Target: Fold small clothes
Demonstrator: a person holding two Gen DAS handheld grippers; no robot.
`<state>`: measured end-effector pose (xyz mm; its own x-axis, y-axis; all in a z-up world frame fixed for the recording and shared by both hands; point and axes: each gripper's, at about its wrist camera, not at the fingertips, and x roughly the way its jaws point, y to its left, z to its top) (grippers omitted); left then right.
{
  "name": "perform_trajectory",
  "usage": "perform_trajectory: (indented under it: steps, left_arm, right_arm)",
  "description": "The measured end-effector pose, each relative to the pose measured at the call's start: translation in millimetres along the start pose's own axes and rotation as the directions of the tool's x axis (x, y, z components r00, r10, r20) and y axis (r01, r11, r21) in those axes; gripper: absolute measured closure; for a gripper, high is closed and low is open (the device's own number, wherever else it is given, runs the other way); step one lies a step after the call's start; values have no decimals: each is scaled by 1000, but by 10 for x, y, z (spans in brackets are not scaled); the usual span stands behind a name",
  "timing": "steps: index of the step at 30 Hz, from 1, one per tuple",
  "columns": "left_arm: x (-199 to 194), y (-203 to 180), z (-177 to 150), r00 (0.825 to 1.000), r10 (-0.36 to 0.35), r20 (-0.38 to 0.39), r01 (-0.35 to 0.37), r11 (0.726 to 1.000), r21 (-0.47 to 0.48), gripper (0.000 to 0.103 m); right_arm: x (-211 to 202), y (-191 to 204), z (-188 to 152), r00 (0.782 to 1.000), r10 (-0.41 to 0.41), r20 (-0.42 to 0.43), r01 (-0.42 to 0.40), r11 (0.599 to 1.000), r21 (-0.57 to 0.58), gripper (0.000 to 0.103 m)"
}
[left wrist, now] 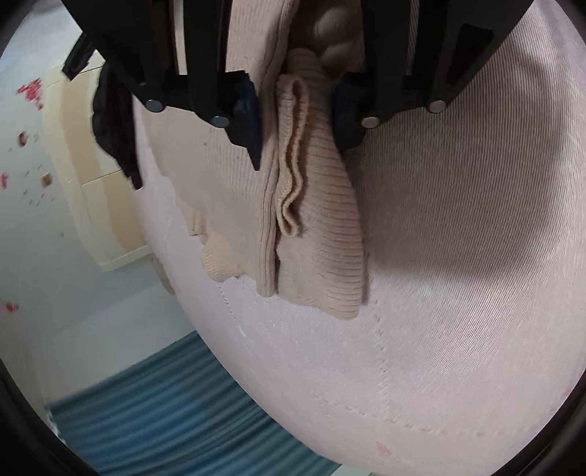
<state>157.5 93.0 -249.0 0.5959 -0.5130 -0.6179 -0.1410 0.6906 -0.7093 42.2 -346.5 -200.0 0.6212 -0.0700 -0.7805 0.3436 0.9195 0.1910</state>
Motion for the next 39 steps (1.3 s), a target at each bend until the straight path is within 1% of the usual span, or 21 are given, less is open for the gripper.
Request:
perform_trajectory:
  steps: [1,4,7,10,11,13,16,18,20,22,26,27,28,29,30,31,33,35,36,37,39]
  left_arm:
    - [-11,-6,-11,1000,3,1,-3,1000,2,76]
    - [-21,-116,-19,998,63,9,-63,998,9,78]
    - [-102,-362,17,994,103,33,-103,995,-1,79]
    - [-198,-793,63,986,154,68,-157,986,49,79]
    - [-223,-973,59,978,191,83,-198,977,77,79]
    - [-234,-1376,27,961,250,116,-265,954,143,79]
    - [-172,-2032,-111,942,295,162,-329,910,251,79]
    - [-89,-2325,-217,939,302,164,-337,901,273,79]
    - [85,-2638,-341,935,323,144,-351,896,273,80]
    - [273,-2850,-477,933,339,121,-360,896,262,80]
    - [798,-3109,-836,947,318,41,-317,909,272,80]
    - [996,-3136,-957,949,316,-5,-301,909,287,82]
    - [1116,-3124,-1058,947,317,-44,-291,911,292,82]
    - [1266,-3095,-1155,944,313,-103,-273,917,292,84]
    - [1379,-3057,-1228,942,294,-160,-242,928,282,85]
    - [1457,-2998,-1275,945,252,-207,-195,945,261,85]
    - [1397,-2968,-1260,959,203,-200,-150,956,252,85]
    - [1241,-2928,-1175,970,146,-195,-91,960,264,83]
    - [1161,-2896,-1125,974,120,-194,-65,961,269,79]
    - [1019,-2830,-1055,979,105,-173,-54,959,279,76]
    - [807,-2693,-963,985,120,-120,-79,949,305,64]
  right_arm:
    - [-23,15,-1,1000,-4,9,4,1000,-13,70]
    - [-98,26,4,999,-2,38,3,999,-35,70]
    - [-156,-40,25,998,-3,56,5,1000,-27,70]
    - [-197,-154,71,997,-10,72,10,1000,-1,70]
    - [-206,-216,93,997,-19,75,18,1000,14,70]
    - [-210,-324,121,996,-46,76,43,998,40,70]
    - [-238,-523,163,993,-87,81,81,993,83,70]
    - [-287,-650,182,989,-110,97,100,990,102,70]
    - [-344,-818,201,986,-124,111,109,985,131,70]
    - [-370,-969,201,987,-120,109,100,981,168,70]
    - [-399,-1269,186,988,-113,101,86,967,241,70]
    - [-406,-1305,187,988,-112,104,83,965,250,70]
    - [-416,-1347,181,988,-112,107,81,963,257,70]
    - [-420,-1375,182,988,-114,109,82,962,260,70]
    - [-417,-1384,177,987,-116,109,84,962,261,70]
    - [-415,-1390,175,987,-117,109,85,962,260,70]
    - [-404,-1376,176,988,-114,108,83,964,252,70]
    - [-403,-1319,172,989,-103,110,74,969,236,70]
    - [-409,-1285,165,989,-91,113,64,972,226,70]
    - [-405,-1245,162,990,-75,117,49,976,213,70]
    - [-399,-1132,159,993,-12,117,-8,984,177,67]
